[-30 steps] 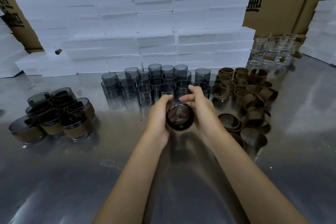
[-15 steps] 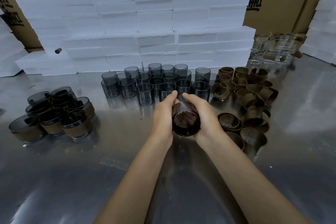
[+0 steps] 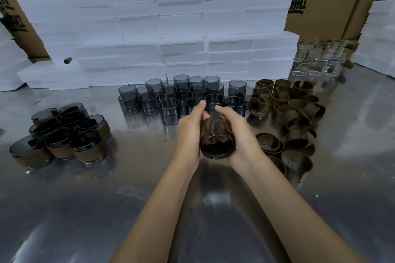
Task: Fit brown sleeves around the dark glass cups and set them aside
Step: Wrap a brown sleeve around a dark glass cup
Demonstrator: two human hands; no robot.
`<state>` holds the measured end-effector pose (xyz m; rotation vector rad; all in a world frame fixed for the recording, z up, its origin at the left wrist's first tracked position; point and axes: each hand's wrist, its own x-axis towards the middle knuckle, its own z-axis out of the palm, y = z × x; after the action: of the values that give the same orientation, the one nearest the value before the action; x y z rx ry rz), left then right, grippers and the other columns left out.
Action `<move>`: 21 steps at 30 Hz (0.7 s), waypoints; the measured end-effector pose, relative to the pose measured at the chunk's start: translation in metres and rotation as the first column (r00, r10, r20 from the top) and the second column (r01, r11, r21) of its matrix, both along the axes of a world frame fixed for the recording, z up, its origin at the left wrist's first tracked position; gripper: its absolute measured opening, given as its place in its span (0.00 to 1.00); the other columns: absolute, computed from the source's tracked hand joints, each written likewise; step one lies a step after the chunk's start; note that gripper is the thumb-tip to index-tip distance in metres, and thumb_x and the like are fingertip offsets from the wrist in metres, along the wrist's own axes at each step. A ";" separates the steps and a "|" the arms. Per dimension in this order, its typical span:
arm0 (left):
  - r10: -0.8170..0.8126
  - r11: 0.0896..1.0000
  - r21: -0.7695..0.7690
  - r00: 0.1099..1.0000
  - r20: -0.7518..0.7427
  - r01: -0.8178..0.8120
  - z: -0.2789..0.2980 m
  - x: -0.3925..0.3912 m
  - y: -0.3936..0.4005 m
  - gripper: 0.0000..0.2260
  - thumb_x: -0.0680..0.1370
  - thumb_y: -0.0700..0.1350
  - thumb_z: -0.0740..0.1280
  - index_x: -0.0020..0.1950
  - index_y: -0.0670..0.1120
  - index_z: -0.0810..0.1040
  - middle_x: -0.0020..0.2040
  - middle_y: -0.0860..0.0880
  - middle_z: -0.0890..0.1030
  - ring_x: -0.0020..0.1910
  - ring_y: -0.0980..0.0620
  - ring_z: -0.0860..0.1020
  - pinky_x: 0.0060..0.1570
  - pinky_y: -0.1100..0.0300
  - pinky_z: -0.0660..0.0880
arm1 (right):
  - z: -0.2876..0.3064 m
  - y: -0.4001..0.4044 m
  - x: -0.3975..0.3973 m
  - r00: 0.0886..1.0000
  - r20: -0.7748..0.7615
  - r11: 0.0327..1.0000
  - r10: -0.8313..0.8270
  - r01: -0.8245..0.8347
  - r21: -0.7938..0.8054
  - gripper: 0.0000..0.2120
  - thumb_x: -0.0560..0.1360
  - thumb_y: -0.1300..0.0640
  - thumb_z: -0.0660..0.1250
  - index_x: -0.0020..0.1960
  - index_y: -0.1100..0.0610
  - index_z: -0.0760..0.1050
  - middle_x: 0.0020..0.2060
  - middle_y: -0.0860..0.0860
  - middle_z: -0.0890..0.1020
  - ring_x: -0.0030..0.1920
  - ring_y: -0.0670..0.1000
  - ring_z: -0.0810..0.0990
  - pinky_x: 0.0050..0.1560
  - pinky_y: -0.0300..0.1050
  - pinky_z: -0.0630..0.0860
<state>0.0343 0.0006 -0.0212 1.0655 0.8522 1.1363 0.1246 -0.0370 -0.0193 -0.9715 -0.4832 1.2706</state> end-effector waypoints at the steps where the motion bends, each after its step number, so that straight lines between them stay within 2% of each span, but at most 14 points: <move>1: 0.001 1.000 0.015 1.000 -0.008 -0.001 0.001 -0.001 0.001 0.25 0.78 0.57 0.67 0.22 0.50 0.71 0.23 0.52 0.70 0.25 0.54 0.70 0.37 0.57 0.70 | 0.001 0.000 0.002 0.999 -0.033 1.000 0.016 -0.016 0.006 0.14 0.75 0.51 0.72 0.34 0.57 0.78 0.35 0.56 0.82 0.38 0.55 0.83 0.50 0.51 0.83; 3: -0.005 0.999 0.034 1.000 -0.019 0.006 0.003 -0.002 0.001 0.26 0.75 0.60 0.65 0.20 0.49 0.71 0.22 0.51 0.69 0.25 0.53 0.68 0.37 0.57 0.69 | 0.002 0.000 0.005 0.997 -0.071 0.999 0.029 -0.028 0.016 0.24 0.77 0.49 0.68 0.25 0.55 0.68 0.23 0.50 0.72 0.26 0.50 0.73 0.34 0.41 0.77; 4: -0.004 0.999 0.043 1.000 -0.029 0.006 0.003 -0.002 0.000 0.26 0.74 0.60 0.65 0.20 0.48 0.71 0.21 0.50 0.68 0.25 0.53 0.68 0.37 0.56 0.69 | 0.001 0.000 0.005 0.997 -0.071 1.000 0.020 -0.019 0.012 0.27 0.78 0.49 0.67 0.22 0.54 0.66 0.21 0.49 0.68 0.23 0.48 0.69 0.31 0.39 0.73; 8: 0.008 0.998 0.057 0.999 -0.032 -0.006 0.001 0.003 -0.003 0.28 0.81 0.55 0.63 0.22 0.47 0.71 0.22 0.49 0.69 0.24 0.53 0.68 0.33 0.57 0.68 | -0.004 0.002 0.002 0.998 -0.053 0.998 -0.045 0.047 0.034 0.27 0.77 0.52 0.68 0.22 0.52 0.63 0.21 0.50 0.63 0.26 0.50 0.66 0.35 0.43 0.70; 11: 0.012 0.999 0.043 0.999 0.044 -0.014 0.002 0.002 -0.002 0.26 0.84 0.51 0.61 0.25 0.47 0.73 0.25 0.49 0.71 0.24 0.53 0.70 0.31 0.59 0.68 | -0.003 0.002 0.007 0.997 0.059 0.992 -0.053 0.046 0.115 0.27 0.77 0.50 0.69 0.22 0.52 0.63 0.20 0.49 0.63 0.24 0.49 0.66 0.33 0.44 0.68; 16: 0.051 0.998 0.031 0.996 0.074 -0.054 0.001 0.006 -0.007 0.26 0.84 0.52 0.61 0.26 0.49 0.71 0.27 0.49 0.70 0.27 0.52 0.69 0.34 0.55 0.67 | -0.004 0.000 0.013 0.987 0.158 0.981 -0.011 -0.020 0.194 0.27 0.75 0.48 0.69 0.21 0.53 0.63 0.20 0.50 0.64 0.23 0.49 0.68 0.33 0.45 0.69; 21: 0.082 0.995 0.055 0.995 0.058 -0.085 0.000 0.007 -0.009 0.27 0.84 0.53 0.63 0.24 0.51 0.67 0.25 0.53 0.68 0.25 0.56 0.67 0.30 0.61 0.67 | -0.002 -0.002 0.008 0.961 0.274 0.980 -0.036 -0.020 0.199 0.28 0.78 0.50 0.67 0.22 0.50 0.63 0.21 0.47 0.64 0.24 0.47 0.63 0.31 0.44 0.64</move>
<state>0.0414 -0.0081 -0.0217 1.0486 0.8314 1.2616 0.1329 -0.0393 -0.0215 -0.9821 -0.8085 1.0595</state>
